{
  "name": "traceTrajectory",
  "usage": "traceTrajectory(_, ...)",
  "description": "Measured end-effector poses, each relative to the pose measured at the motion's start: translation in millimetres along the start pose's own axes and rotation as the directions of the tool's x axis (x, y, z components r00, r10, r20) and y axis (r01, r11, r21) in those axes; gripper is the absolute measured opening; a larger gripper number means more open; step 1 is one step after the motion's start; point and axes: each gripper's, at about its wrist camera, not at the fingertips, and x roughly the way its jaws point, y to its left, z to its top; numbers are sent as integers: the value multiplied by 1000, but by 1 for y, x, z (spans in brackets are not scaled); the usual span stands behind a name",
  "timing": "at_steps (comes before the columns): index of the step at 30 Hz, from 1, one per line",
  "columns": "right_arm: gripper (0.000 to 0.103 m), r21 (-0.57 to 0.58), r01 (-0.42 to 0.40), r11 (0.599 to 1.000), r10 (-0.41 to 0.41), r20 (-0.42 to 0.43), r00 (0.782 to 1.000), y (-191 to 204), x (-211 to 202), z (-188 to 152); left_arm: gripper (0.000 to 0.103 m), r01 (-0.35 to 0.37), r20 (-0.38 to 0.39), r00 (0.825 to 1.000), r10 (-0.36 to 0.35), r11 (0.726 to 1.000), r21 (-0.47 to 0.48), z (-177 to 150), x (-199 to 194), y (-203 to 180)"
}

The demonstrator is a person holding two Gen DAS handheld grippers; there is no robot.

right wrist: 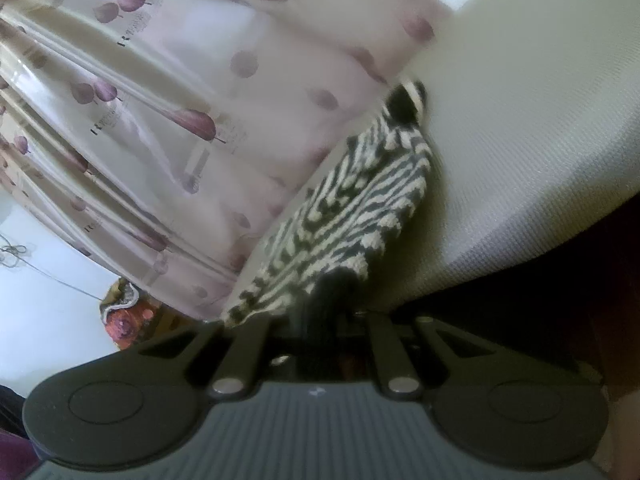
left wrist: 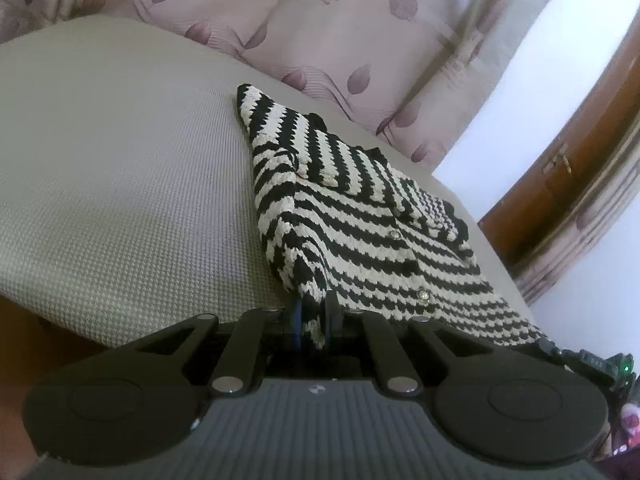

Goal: Fold small clothes

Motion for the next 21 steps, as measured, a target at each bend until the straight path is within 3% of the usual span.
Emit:
traceTrajectory(12,9,-5,-63,998,63,32,997,15,10,32,11,69,66,996,-63,992,-103,19,-3,2)
traceTrajectory(21,9,-31,-103,994,104,53,993,27,30,73,11,127,138,985,-106,979,-159,54,12,-5)
